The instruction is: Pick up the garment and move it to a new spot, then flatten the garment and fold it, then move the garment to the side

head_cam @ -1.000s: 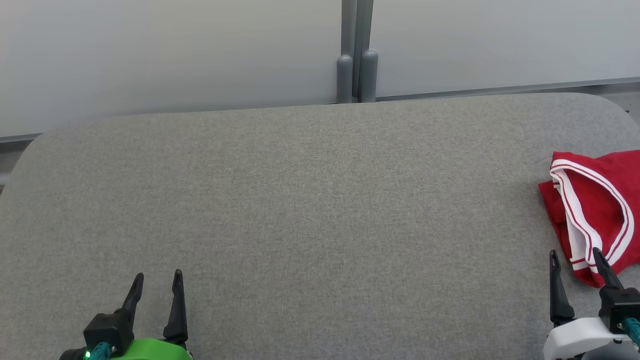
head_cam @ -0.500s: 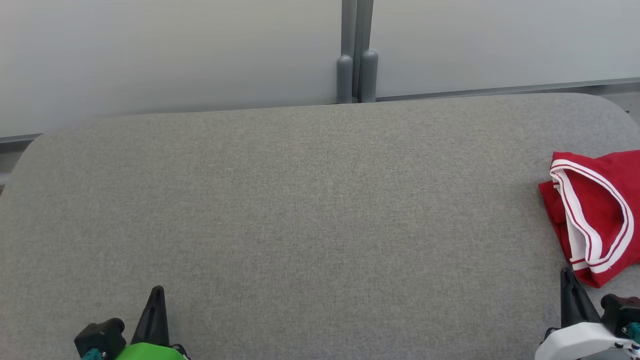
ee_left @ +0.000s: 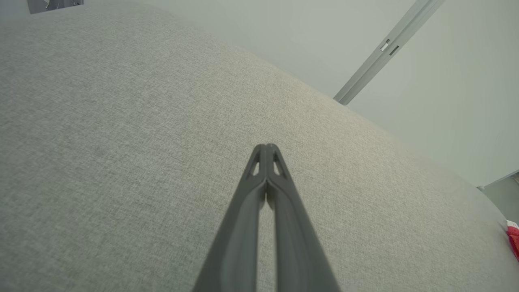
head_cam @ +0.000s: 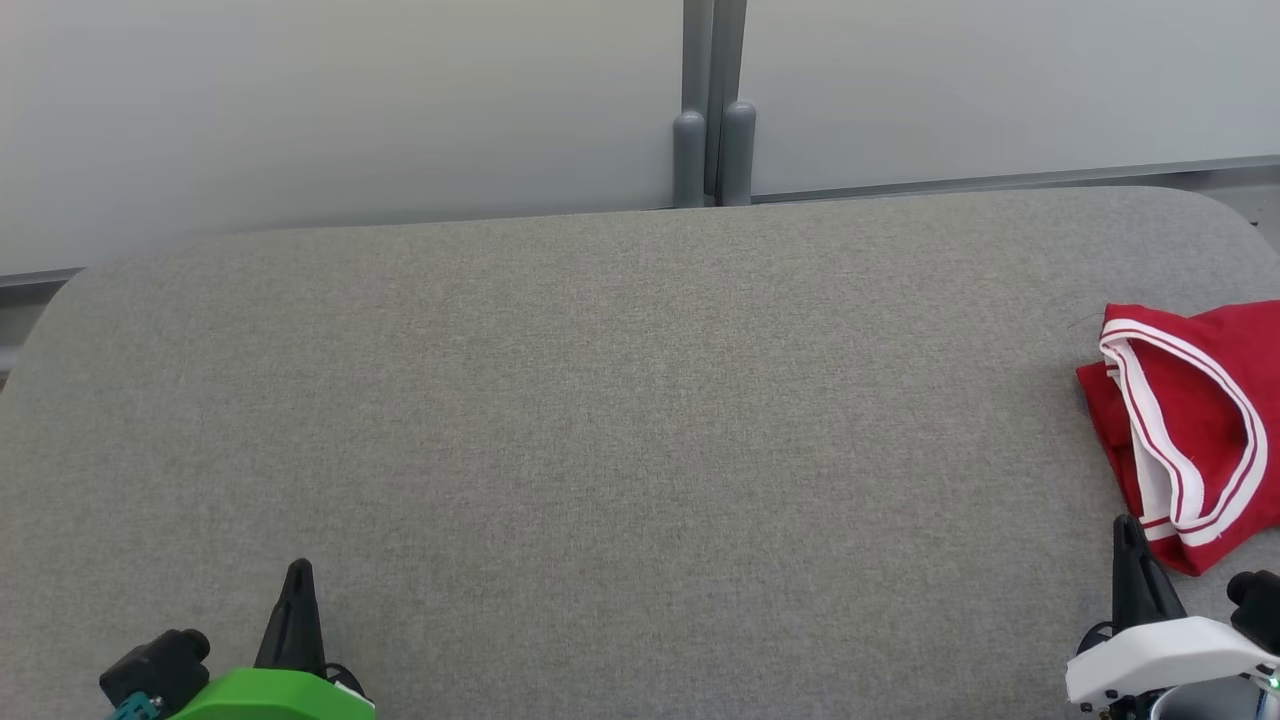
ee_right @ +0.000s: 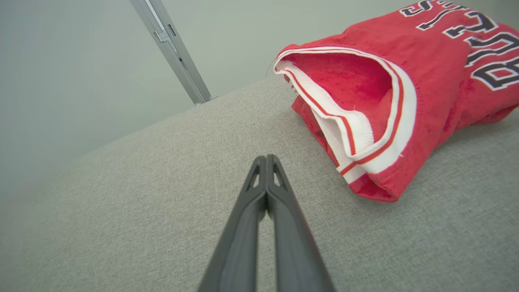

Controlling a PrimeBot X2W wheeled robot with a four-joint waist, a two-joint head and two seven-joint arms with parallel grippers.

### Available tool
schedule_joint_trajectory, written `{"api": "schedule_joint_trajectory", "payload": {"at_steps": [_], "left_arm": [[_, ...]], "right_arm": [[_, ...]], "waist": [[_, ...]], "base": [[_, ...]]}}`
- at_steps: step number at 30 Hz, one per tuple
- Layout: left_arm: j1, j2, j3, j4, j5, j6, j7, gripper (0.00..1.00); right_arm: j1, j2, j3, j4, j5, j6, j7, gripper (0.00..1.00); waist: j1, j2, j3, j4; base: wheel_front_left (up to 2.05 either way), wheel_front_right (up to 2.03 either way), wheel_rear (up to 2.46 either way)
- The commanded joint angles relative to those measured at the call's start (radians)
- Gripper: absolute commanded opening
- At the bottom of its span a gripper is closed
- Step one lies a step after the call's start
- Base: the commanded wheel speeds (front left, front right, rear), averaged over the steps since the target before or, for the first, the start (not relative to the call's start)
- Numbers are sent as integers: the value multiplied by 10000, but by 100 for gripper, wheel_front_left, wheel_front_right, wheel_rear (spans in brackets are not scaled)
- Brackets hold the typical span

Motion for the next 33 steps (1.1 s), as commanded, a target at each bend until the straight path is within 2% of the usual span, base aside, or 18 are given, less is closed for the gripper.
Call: {"api": "schedule_joint_trajectory", "payload": {"at_steps": [1,17,33], "left_arm": [[-375,34,81,-189,-436,-6,74,0],[-629,20,213,-354,-2710,-10,646,0],[-845,8,329,-489,-4525,-14,1112,0]], "right_arm": [[-257,-114,43,-137,536,-1,82,0],[-603,-158,271,-56,3342,0,685,0],[-889,-191,446,13,5573,0,1176,0]], "waist": [[0,24,-1,0],[0,39,-11,-4],[0,53,-21,-7]], "base": [[0,0,0],[0,0,0],[0,0,0]]}}
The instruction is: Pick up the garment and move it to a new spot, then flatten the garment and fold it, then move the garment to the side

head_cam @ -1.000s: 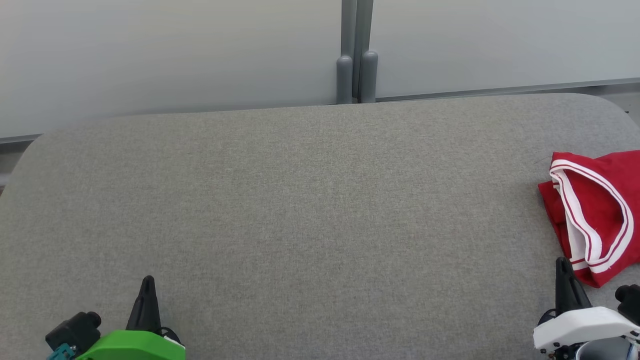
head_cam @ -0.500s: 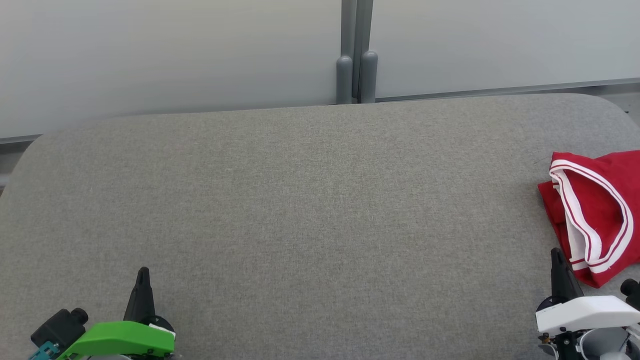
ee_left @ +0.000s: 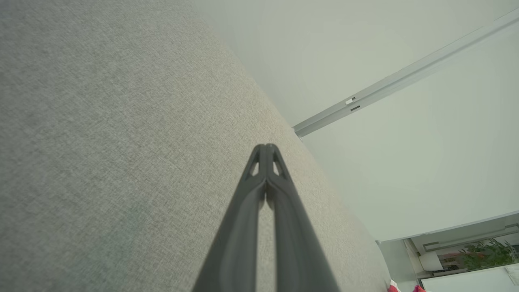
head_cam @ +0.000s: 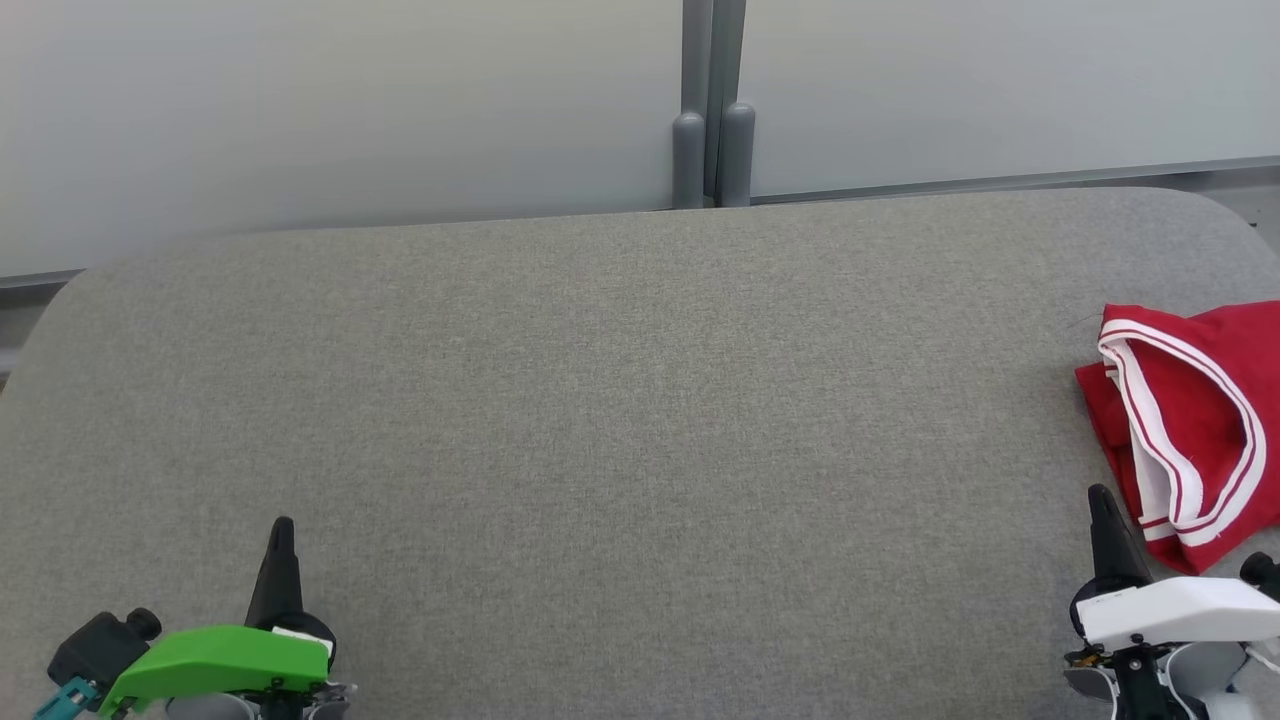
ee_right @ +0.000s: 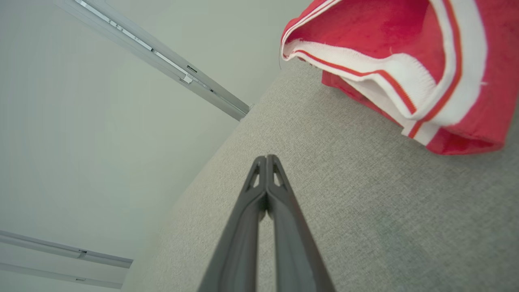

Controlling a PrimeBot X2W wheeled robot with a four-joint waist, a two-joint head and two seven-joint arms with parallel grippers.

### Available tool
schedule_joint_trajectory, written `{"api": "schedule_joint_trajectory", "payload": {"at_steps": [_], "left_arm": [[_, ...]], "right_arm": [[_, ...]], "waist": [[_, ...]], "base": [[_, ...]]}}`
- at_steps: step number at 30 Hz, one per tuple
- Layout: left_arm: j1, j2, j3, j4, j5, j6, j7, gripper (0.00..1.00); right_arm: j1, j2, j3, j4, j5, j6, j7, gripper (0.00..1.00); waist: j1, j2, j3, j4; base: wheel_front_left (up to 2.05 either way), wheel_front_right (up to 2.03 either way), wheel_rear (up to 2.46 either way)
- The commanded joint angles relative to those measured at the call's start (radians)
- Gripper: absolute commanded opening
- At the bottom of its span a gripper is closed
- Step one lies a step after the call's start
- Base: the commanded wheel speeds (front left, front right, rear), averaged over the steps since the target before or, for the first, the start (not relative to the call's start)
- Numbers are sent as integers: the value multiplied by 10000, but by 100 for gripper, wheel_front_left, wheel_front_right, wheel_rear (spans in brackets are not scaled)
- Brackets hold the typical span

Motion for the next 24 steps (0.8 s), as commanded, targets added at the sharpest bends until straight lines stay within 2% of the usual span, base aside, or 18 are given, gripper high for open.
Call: {"api": "schedule_joint_trajectory", "payload": {"at_steps": [1,24], "left_arm": [[-288,25,62,-138,-273,-14,46,0],[-551,7,198,-297,-2578,-20,637,0]], "right_arm": [[-260,-77,16,-73,310,4,60,0],[-605,-121,244,23,3151,5,691,0]], "waist": [[0,54,-1,0],[0,76,-15,-5]], "base": [[0,0,0],[0,0,0]]}}
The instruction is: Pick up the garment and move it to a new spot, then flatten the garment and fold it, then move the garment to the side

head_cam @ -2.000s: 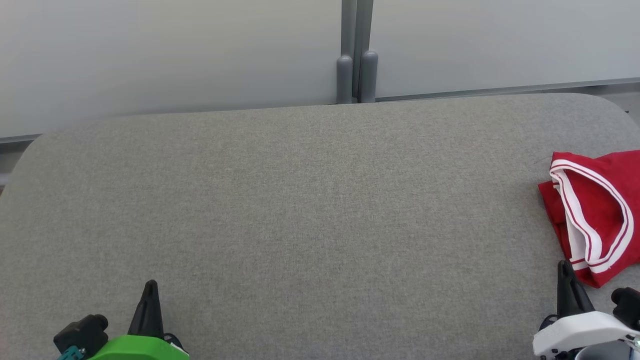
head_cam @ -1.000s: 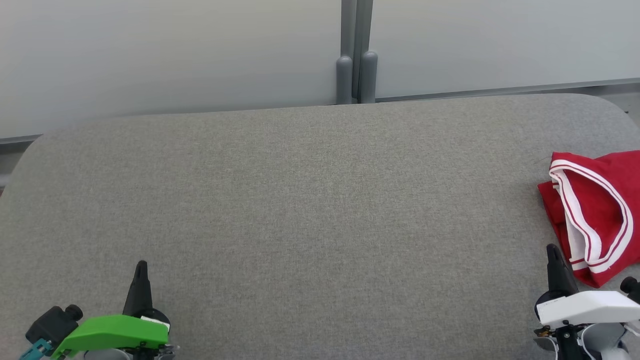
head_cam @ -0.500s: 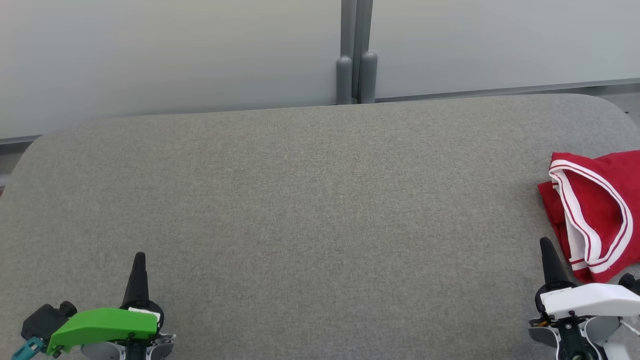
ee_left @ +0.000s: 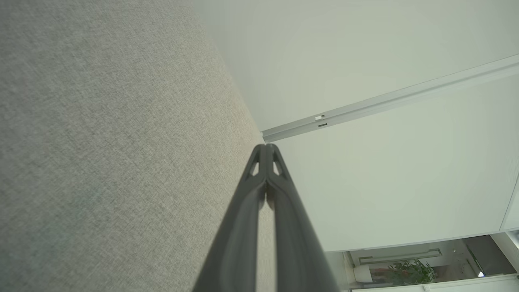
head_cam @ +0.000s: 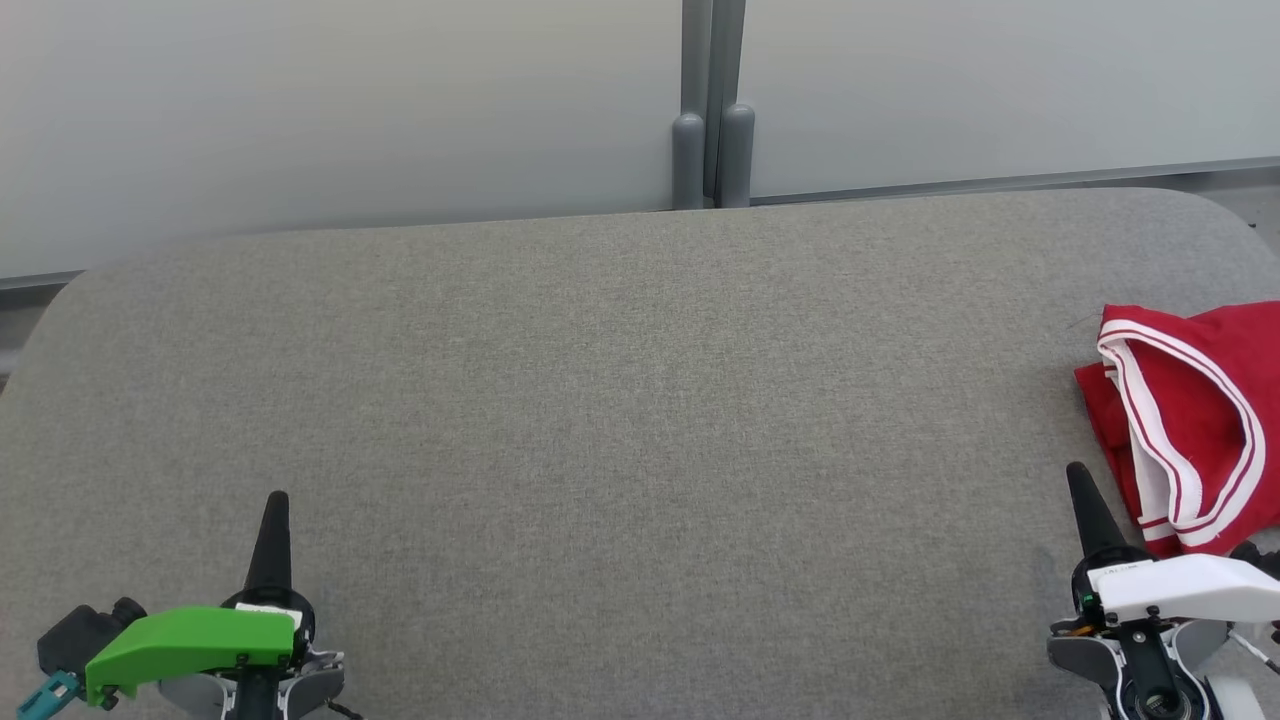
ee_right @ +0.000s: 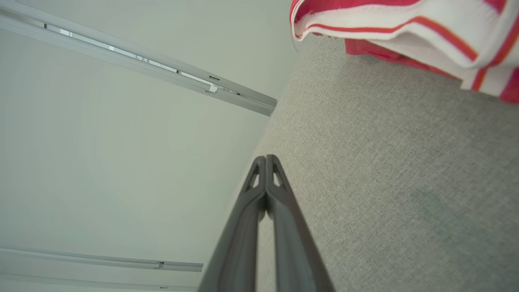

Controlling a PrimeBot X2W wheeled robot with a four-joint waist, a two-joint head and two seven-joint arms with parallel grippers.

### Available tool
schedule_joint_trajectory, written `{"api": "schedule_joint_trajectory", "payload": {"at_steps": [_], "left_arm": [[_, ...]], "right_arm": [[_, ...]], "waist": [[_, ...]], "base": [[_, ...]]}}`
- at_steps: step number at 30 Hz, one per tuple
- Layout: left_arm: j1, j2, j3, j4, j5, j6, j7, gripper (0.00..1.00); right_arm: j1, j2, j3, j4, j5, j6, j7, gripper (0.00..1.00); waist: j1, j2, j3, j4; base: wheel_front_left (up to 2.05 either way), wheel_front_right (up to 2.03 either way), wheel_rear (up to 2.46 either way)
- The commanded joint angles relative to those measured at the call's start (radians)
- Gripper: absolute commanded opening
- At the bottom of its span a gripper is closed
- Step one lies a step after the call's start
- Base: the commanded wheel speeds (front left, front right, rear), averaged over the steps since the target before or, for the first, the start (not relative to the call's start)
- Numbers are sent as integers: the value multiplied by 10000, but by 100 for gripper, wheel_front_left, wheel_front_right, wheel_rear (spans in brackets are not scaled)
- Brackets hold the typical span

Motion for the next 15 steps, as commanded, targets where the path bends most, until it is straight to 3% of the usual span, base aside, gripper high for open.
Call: {"api": "schedule_joint_trajectory", "payload": {"at_steps": [1,15], "left_arm": [[-267,12,54,-101,-319,-20,68,0],[-388,2,123,-191,-1503,-24,369,0]], "right_arm": [[-226,-76,34,-31,393,5,104,0],[-402,-98,149,18,1848,5,421,0]], "waist": [[0,77,-2,0],[0,90,-10,-3]], "base": [[0,0,0],[0,0,0]]}}
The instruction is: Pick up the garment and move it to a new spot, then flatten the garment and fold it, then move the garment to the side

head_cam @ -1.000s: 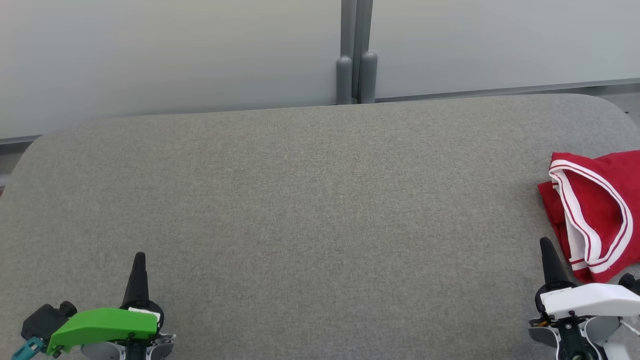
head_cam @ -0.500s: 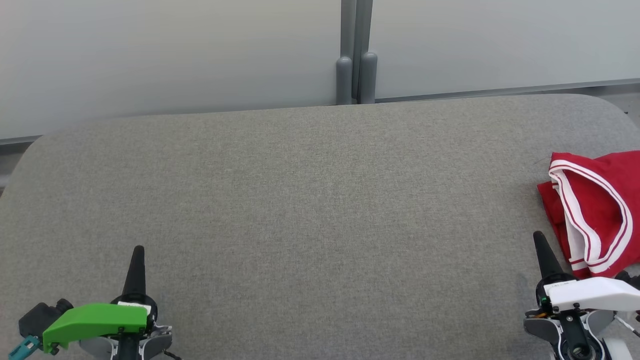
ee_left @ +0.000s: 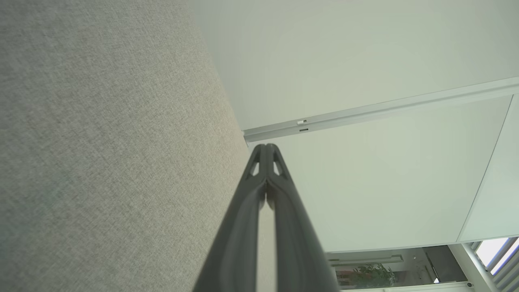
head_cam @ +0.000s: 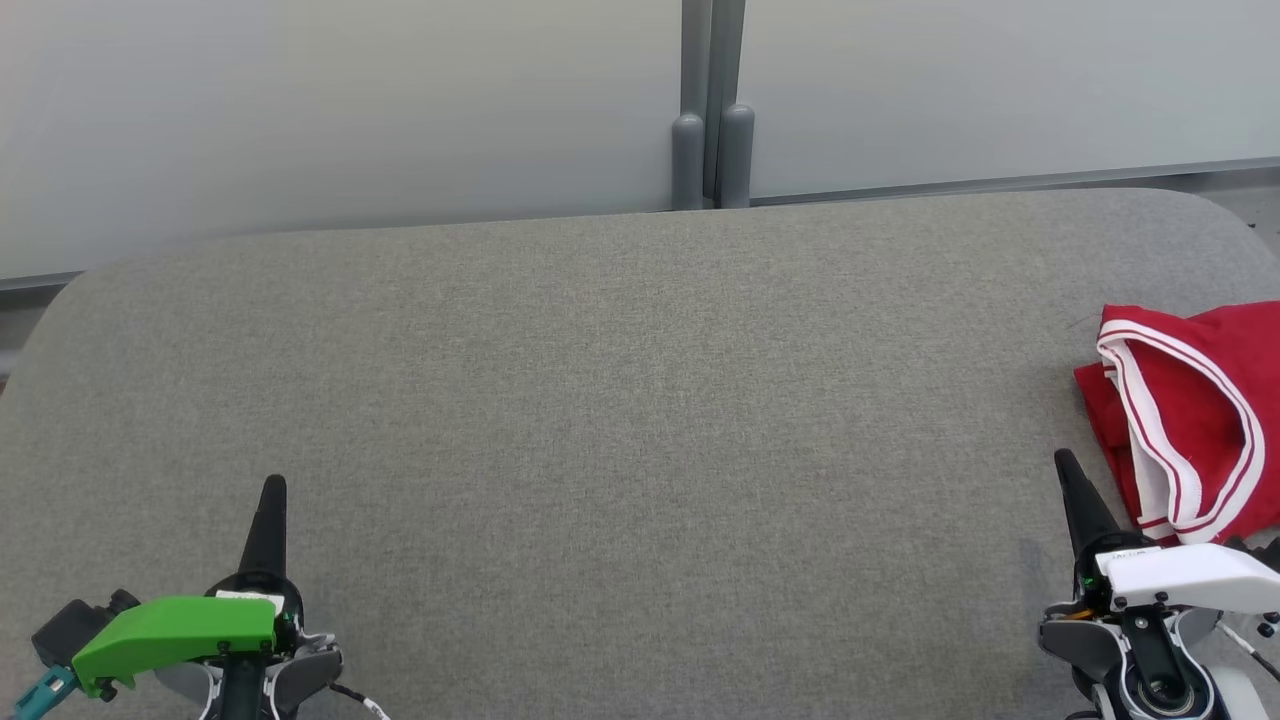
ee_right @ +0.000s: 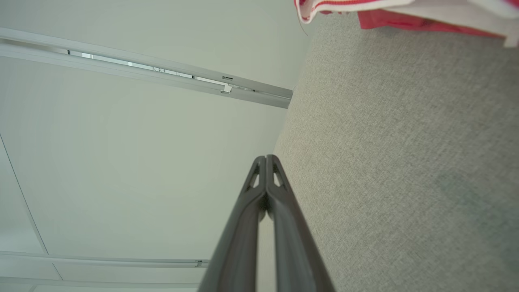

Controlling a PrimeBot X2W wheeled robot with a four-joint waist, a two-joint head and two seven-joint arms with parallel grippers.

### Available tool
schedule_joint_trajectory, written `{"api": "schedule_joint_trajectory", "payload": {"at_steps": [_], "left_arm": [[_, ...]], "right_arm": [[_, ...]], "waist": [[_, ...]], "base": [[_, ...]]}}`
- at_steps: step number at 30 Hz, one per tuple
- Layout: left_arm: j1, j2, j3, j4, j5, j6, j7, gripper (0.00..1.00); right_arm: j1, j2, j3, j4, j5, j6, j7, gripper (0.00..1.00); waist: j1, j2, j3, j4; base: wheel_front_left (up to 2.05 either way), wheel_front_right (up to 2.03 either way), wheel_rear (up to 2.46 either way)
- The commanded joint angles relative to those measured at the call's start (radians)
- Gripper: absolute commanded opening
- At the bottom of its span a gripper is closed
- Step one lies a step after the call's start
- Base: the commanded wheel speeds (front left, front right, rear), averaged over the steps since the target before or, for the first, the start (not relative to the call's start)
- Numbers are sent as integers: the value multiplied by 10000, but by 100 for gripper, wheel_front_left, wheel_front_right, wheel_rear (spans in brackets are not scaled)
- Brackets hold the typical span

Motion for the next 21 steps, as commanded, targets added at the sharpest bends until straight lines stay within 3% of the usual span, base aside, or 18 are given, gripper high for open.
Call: {"api": "schedule_joint_trajectory", "payload": {"at_steps": [1,21], "left_arm": [[-203,5,40,-94,-252,-24,53,0],[-382,-7,134,-190,-1738,-29,438,0]], "right_arm": [[-197,-69,24,-19,265,7,66,0],[-406,-96,172,50,2077,7,467,0]], "waist": [[0,91,-1,0],[0,111,-14,-4]], "base": [[0,0,0],[0,0,0]]}}
